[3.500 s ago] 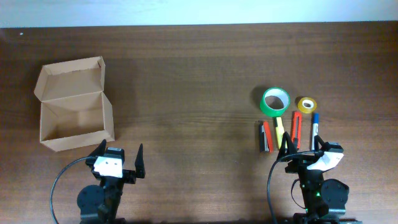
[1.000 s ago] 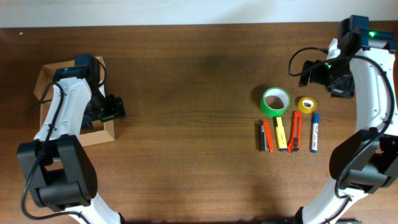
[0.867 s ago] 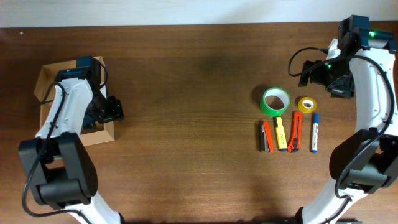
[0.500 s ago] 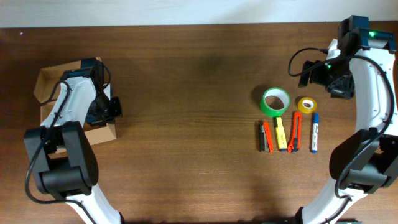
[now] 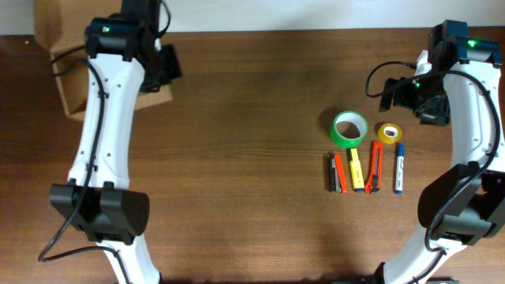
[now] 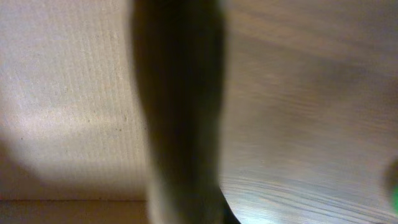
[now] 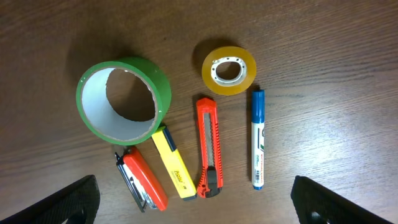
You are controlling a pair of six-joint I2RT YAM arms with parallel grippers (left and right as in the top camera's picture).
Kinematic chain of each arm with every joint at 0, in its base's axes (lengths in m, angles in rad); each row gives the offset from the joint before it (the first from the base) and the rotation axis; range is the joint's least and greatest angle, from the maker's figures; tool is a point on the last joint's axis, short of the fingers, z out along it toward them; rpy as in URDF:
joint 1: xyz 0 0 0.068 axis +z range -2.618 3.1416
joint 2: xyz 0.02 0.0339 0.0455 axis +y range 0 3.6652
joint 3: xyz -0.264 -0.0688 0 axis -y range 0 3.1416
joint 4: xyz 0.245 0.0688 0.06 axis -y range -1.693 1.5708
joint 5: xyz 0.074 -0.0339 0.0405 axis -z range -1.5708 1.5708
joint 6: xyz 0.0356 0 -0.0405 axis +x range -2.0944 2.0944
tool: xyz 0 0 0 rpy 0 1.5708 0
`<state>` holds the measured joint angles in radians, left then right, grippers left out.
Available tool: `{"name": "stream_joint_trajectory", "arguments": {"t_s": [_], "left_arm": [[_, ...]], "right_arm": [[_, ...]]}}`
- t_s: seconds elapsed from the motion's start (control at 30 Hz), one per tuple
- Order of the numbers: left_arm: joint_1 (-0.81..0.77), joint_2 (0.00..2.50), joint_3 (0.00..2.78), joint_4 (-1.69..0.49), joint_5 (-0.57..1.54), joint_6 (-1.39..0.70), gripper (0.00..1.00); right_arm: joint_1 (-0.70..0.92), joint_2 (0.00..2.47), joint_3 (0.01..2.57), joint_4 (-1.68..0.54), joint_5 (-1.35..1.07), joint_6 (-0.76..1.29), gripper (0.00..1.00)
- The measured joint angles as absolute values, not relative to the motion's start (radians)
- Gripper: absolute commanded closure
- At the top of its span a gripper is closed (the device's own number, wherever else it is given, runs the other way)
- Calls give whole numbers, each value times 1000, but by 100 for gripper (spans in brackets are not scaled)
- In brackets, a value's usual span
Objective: Pack container
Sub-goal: 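Push the cardboard box with the left gripper toward the table center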
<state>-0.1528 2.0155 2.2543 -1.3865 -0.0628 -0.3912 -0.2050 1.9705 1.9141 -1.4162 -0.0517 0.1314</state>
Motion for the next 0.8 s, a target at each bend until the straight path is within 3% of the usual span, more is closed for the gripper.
{"name": "stream_joint_trajectory", "arguments": {"t_s": [0.27, 0.5, 0.8], "left_arm": [[-547, 2077, 2279, -1250, 28, -470, 99], [-665, 2335, 2281, -1286, -18, -495, 98], [-741, 2432, 2281, -1185, -231, -529, 98]], "right_arm": [[-205, 1971, 1914, -1455, -52, 132, 1], [-205, 1971, 1914, -1459, -64, 132, 1], [-205, 1971, 1914, -1462, -80, 133, 1]]}}
